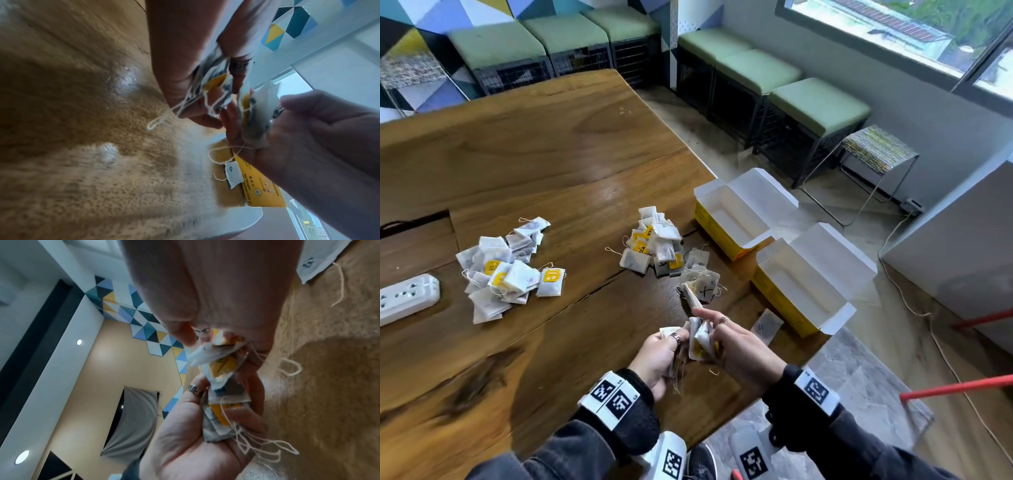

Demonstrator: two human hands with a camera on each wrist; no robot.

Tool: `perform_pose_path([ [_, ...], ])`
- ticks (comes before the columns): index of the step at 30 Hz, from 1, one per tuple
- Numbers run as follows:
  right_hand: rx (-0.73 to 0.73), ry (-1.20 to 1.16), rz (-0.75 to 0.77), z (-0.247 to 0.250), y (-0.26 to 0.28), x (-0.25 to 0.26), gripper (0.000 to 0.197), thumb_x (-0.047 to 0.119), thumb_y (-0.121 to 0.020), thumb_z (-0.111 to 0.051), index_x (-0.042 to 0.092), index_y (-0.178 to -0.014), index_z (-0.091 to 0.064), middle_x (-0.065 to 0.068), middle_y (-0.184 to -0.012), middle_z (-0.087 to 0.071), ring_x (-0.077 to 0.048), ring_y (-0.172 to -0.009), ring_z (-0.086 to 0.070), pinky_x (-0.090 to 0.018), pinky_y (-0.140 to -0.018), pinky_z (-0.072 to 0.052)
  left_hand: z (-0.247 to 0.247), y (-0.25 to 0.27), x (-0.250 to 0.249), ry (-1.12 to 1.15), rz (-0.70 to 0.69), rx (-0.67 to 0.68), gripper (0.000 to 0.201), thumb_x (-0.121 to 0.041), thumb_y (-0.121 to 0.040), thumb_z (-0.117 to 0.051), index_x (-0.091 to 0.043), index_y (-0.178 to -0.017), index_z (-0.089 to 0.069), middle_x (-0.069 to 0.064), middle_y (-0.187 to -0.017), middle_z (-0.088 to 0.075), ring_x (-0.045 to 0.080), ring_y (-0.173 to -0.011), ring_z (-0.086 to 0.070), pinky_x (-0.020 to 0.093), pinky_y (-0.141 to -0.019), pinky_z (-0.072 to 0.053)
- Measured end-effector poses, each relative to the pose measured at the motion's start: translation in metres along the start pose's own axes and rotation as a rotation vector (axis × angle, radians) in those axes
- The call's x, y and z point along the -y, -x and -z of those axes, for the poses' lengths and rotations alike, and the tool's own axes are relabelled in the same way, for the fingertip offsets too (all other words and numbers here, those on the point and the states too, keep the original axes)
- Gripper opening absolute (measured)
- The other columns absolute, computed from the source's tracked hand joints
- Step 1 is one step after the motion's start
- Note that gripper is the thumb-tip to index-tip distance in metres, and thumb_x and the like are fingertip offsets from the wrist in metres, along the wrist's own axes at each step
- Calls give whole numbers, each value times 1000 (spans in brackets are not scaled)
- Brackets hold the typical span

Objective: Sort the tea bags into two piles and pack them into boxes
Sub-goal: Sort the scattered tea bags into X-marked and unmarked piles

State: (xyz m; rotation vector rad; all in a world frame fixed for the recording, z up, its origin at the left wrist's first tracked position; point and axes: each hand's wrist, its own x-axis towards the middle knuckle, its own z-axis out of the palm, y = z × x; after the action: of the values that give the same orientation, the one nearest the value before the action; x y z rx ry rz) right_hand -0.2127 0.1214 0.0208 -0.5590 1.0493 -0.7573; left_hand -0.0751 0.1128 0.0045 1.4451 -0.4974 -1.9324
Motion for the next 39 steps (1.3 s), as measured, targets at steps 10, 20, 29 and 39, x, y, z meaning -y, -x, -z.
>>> perform_pose_path([
  [10,-240,830,306,-18,-14,25,27,11,-86,-62,22,-110,-56,4,-107,-60,-12,-98,-60,-28,-80,-55,29,-10,-27,78,63,40,27,-25,-87,-57,-3,-99,-67,15,-83,-68,21,-58,-66,25,-56,-53],
  [20,-323,881,290,-59,-91,62,26,16,-85,-58,16,-111,-58,-8,-112,-65,-23,-103,-62,-39,-91,-52,44,-33,-72,210,-16,-43,25,-19,-97,-41,-7,-87,-60,8,-59,-69,17,-46,-65,25,-41,-53],
  [29,-527,1358,109,-33,-120,79,31,42,-93,-42,33,-120,-56,-1,-131,-52,-26,-129,-33,-46,-103,-28,38,-50,-69,-60,-95,-239,24,-2,-95,-42,-12,-78,-56,6,-63,-47,15,-47,-51,20,-38,-47],
  [39,-326,1415,143,-33,-161,106,52,37,-90,-53,23,-138,-38,-5,-137,-44,-30,-126,-40,-46,-103,-37,14,-99,-107,-830,-230,-442,33,-22,-83,-61,-13,-57,-43,4,-61,-46,17,-54,-40,27,-47,-28],
])
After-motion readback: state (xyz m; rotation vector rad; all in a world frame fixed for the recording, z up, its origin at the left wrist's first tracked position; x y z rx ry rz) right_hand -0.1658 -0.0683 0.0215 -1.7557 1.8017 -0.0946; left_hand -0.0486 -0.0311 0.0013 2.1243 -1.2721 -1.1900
